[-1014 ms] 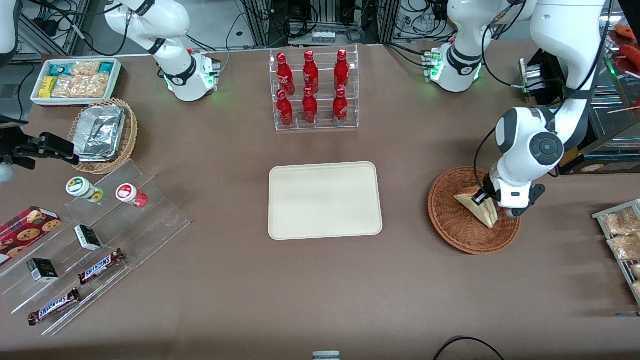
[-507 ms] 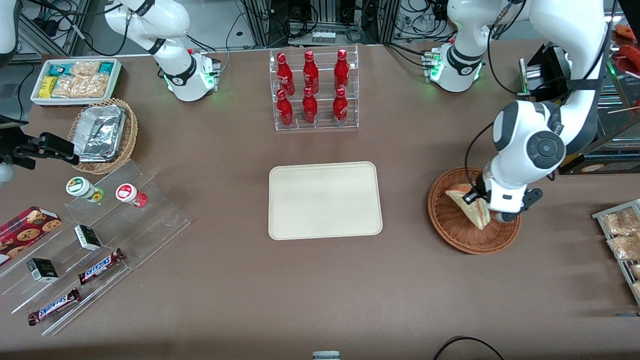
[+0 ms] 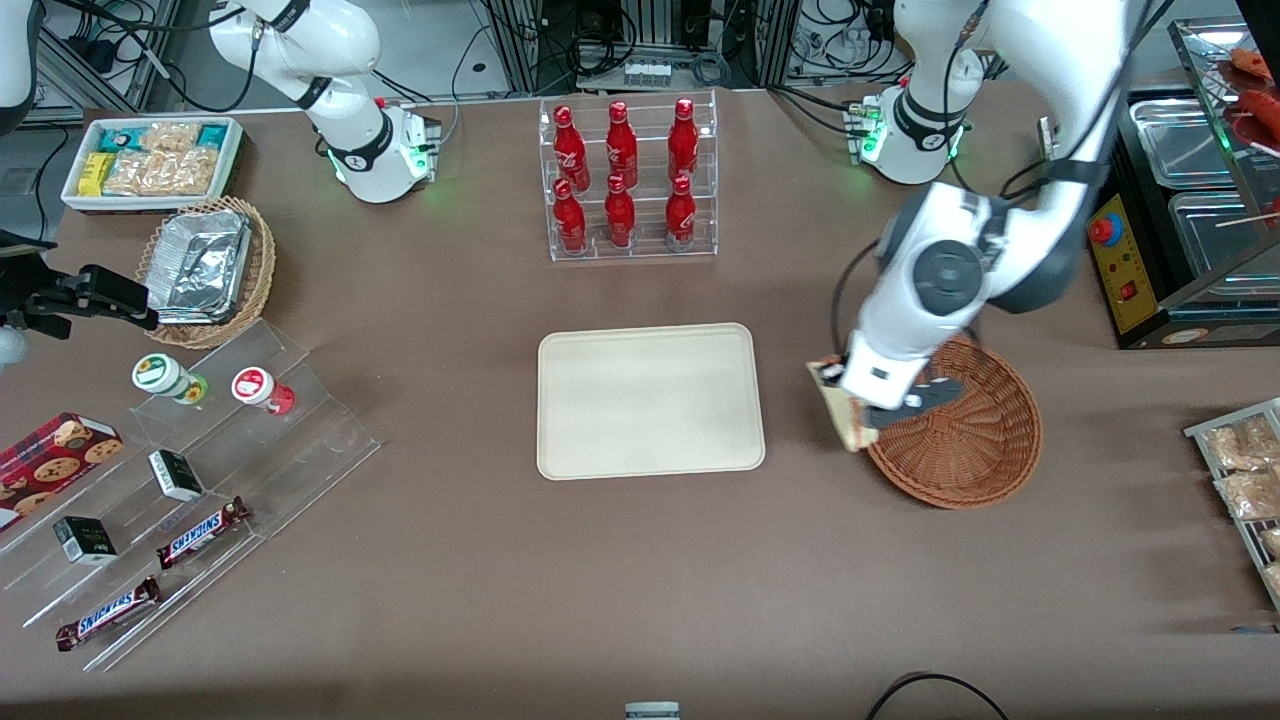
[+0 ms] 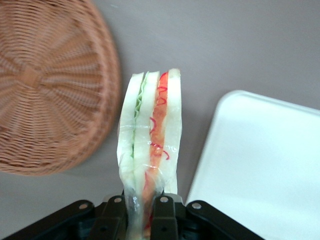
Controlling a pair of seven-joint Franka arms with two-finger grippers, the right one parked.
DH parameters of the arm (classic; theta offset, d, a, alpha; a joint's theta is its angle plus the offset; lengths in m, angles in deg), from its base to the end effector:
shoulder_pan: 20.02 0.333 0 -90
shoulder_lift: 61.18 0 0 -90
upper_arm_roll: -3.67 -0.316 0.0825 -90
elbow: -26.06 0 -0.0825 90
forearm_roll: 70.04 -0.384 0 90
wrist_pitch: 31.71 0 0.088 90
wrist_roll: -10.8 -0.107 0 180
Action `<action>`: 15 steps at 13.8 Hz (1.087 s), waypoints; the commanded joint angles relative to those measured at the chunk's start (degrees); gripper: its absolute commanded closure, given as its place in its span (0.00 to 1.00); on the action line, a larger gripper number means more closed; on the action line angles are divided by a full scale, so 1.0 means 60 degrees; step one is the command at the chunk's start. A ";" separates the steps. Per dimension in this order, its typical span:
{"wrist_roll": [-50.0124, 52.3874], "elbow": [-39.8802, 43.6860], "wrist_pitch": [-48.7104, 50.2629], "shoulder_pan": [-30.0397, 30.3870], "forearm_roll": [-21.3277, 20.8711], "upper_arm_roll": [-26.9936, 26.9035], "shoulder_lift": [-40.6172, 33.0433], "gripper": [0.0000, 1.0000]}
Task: Place sandwich from basket to tray
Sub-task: 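Lift the sandwich and carry it over the cream tray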
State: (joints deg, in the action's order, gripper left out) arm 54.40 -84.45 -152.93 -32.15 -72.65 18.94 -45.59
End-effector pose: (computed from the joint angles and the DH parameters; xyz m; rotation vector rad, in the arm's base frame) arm 0.5382 -0.2692 0.3469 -3.0953 -0.4115 0.1253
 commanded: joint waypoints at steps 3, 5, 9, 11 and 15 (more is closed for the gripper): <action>-0.0045 0.1831 0.0674 -0.1492 -0.0092 -0.0070 0.1310 1.00; 0.0071 0.2870 0.1099 -0.2048 -0.0092 -0.0070 0.2085 1.00; 0.0832 0.4206 0.1379 -0.3075 -0.0281 -0.0099 0.3302 1.00; 0.1533 0.4967 0.1408 -0.3441 -0.0792 -0.0099 0.4048 1.00; 0.1974 0.5746 0.1467 -0.3779 -0.1015 -0.0158 0.4856 1.00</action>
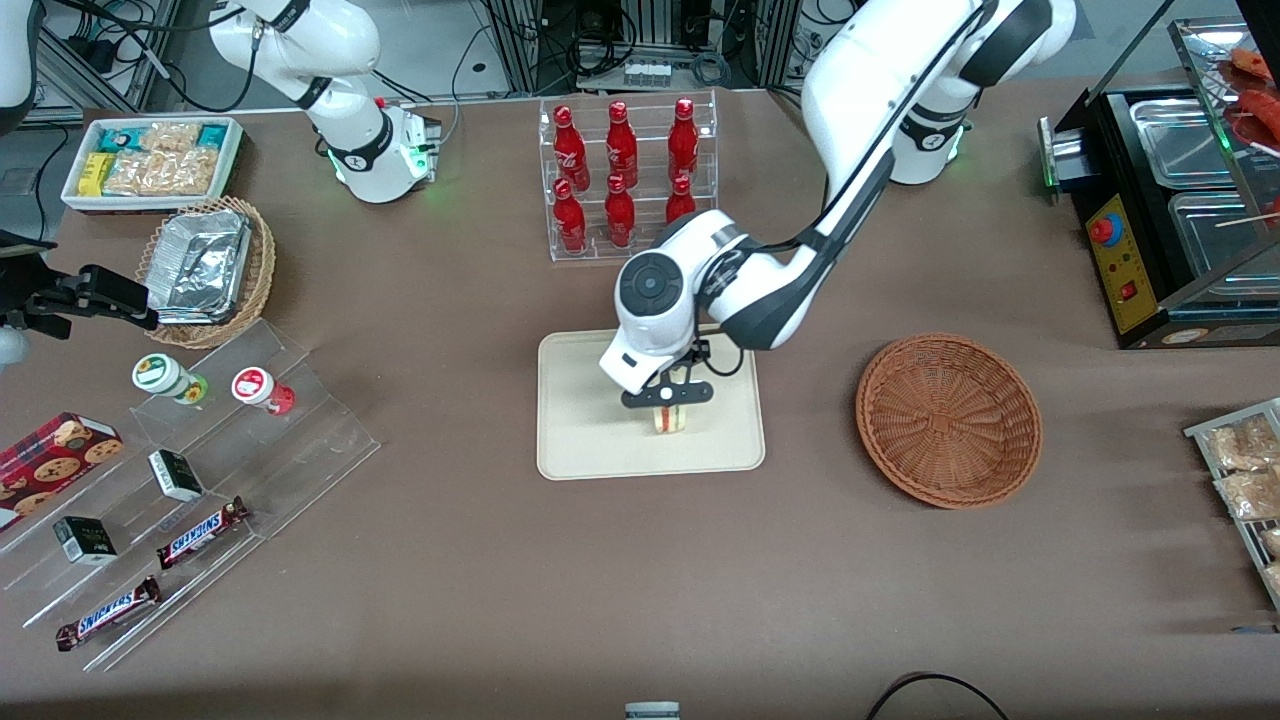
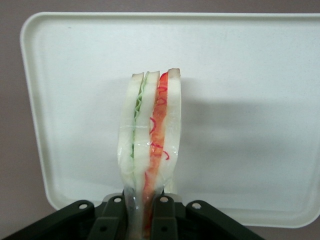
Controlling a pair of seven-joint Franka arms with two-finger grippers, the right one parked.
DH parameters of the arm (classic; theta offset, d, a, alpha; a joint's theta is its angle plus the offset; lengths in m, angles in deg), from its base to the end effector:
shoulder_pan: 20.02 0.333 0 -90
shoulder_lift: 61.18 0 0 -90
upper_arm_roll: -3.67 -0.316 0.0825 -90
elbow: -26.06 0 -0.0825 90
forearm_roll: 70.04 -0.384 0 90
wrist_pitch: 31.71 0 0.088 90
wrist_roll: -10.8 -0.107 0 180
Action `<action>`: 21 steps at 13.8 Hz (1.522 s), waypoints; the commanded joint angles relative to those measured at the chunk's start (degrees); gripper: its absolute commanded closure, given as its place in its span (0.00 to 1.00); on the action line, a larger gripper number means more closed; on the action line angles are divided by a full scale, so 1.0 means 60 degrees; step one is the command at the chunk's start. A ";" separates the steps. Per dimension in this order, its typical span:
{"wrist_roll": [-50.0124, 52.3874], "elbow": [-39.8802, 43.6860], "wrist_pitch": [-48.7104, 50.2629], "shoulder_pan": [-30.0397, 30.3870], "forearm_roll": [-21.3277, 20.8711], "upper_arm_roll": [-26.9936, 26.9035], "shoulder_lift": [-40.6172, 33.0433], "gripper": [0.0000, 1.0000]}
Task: Place sandwich from basket to tray
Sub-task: 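Lower the sandwich onto the tray and open the left gripper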
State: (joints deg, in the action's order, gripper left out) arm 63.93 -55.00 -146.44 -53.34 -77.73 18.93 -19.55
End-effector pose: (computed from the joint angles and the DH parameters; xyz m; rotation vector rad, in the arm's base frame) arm 0.5036 -0.5049 0.2709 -3.0851 -0.1091 0.1831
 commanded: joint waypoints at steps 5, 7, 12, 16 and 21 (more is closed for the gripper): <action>0.0622 0.1338 0.0283 -0.0261 -0.0168 -0.0141 0.0957 1.00; 0.0622 0.1323 0.0282 -0.0407 -0.0182 -0.0156 0.0972 1.00; 0.0578 0.1294 -0.0025 -0.0496 -0.0328 -0.0244 0.1191 1.00; 0.0535 0.1279 -0.0040 -0.0481 -0.0680 -0.0215 0.1235 0.09; 0.0505 0.1323 0.0019 -0.0452 -0.0710 -0.0215 0.1075 0.00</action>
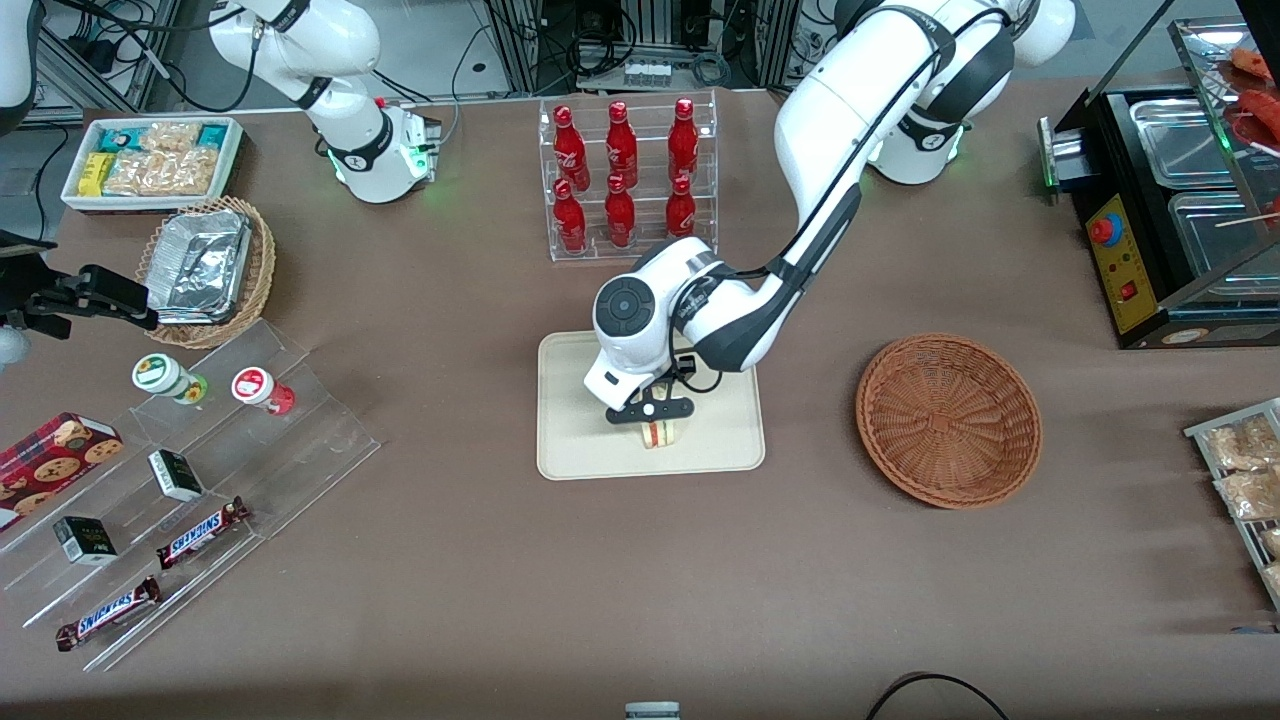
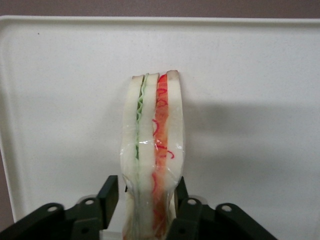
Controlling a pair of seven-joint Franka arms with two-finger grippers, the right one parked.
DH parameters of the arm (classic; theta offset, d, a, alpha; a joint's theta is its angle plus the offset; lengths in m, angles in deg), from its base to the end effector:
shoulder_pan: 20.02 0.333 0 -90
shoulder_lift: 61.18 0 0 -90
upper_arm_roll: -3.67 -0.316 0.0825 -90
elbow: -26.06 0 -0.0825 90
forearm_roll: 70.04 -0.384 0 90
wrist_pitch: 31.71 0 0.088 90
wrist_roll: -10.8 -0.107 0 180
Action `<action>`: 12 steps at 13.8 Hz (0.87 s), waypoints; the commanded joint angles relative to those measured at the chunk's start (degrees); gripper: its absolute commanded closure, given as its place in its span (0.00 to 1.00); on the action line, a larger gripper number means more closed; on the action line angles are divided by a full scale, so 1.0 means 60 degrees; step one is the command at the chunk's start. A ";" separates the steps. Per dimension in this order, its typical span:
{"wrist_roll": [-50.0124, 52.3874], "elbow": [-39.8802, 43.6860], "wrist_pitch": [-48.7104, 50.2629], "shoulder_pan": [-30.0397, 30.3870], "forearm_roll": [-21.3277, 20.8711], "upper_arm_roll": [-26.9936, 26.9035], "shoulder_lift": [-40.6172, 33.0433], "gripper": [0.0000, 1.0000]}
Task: Place sandwich from basket to tray
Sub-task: 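Lower the sandwich onto the tray and open the left gripper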
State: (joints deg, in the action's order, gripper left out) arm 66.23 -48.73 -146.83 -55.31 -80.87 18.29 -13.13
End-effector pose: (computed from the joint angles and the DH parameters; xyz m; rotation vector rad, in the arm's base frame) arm 0.5116 -0.5243 0.2386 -3.0669 -0.1195 0.1331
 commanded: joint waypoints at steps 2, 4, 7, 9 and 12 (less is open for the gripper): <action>0.0121 0.0322 0.0172 -0.0066 -0.0113 -0.0093 -0.0199 0.00; 0.0092 0.0467 0.0594 -0.0037 -0.0084 -0.0093 -0.0521 0.00; -0.0039 0.1432 0.1881 0.0124 0.0004 -0.0005 -0.0684 0.00; -0.0651 0.1786 0.2528 0.0270 0.0514 -0.0005 -0.1063 0.00; -0.1606 0.1787 0.3129 0.0738 0.0795 -0.0049 -0.1883 0.00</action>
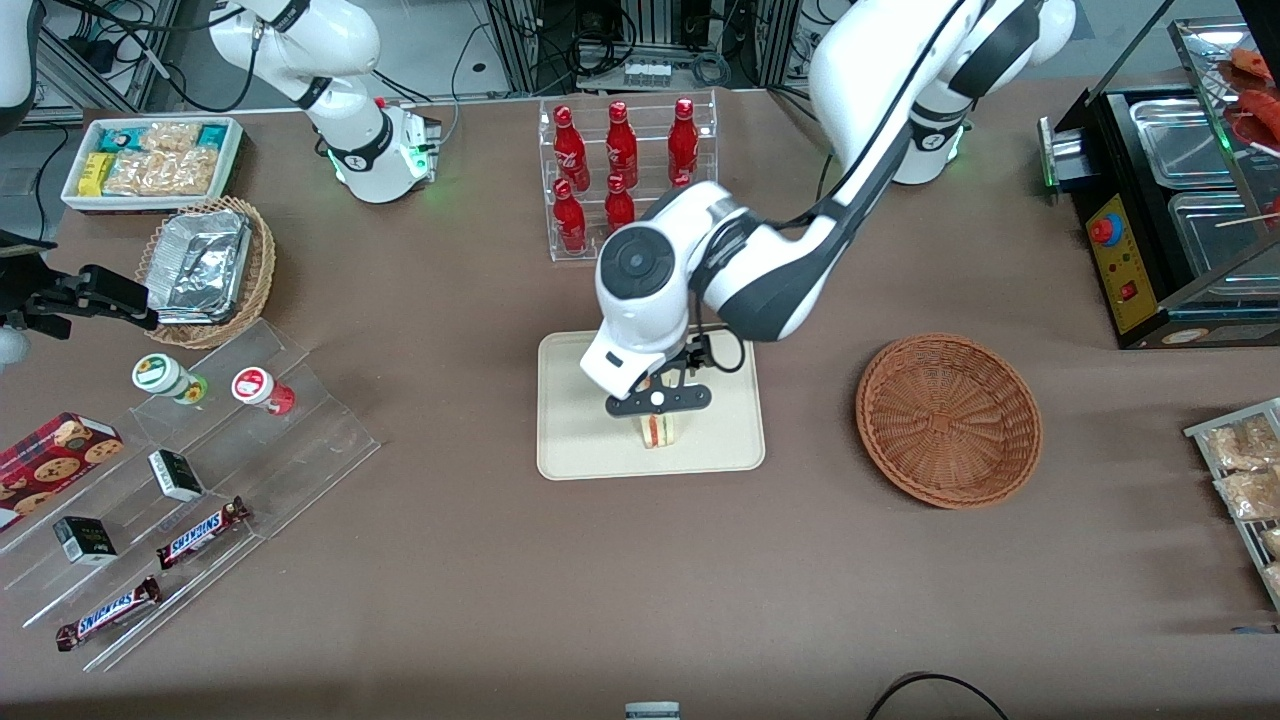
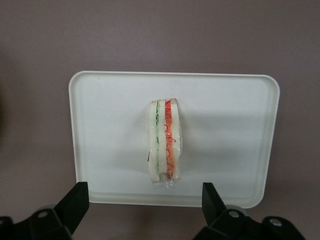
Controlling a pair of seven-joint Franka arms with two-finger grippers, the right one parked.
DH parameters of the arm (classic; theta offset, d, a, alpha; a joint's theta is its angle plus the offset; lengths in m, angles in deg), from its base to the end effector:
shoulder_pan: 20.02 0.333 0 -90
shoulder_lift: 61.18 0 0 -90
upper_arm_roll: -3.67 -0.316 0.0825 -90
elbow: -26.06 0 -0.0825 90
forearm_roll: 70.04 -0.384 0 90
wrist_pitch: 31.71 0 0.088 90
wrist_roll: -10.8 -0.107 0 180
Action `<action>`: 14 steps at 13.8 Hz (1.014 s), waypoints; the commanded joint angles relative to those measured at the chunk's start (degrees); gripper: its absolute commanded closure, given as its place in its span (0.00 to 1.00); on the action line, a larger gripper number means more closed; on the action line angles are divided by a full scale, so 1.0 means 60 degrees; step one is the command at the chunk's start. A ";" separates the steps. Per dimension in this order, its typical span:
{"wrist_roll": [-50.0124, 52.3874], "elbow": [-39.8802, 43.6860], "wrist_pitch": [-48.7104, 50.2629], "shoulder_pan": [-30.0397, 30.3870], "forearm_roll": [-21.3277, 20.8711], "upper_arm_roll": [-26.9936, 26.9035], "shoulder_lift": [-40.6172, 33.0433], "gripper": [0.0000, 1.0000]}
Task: Place sandwich from basket to tray
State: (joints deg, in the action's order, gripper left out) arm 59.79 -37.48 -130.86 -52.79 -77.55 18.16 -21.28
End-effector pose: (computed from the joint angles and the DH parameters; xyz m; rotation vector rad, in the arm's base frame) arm 0.5477 -0.4944 0.4097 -3.1199 -0.0906 0.0976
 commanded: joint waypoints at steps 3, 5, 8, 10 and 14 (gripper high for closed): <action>-0.0652 -0.0409 0.1011 0.0626 0.0168 -0.0086 -0.1155 0.00; -0.0681 -0.0906 0.0954 0.1095 0.0139 -0.0071 -0.1491 0.00; -0.1744 -0.1857 0.0954 0.1929 0.0240 -0.0042 -0.2281 0.00; -0.2116 -0.2576 0.0924 0.2412 0.0256 -0.0042 -0.2839 0.00; -0.3139 -0.3674 0.1012 0.3496 0.0488 -0.0042 -0.3951 0.00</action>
State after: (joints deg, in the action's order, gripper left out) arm 44.57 -53.15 -124.96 -34.99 -76.63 17.60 -38.95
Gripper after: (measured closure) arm 0.000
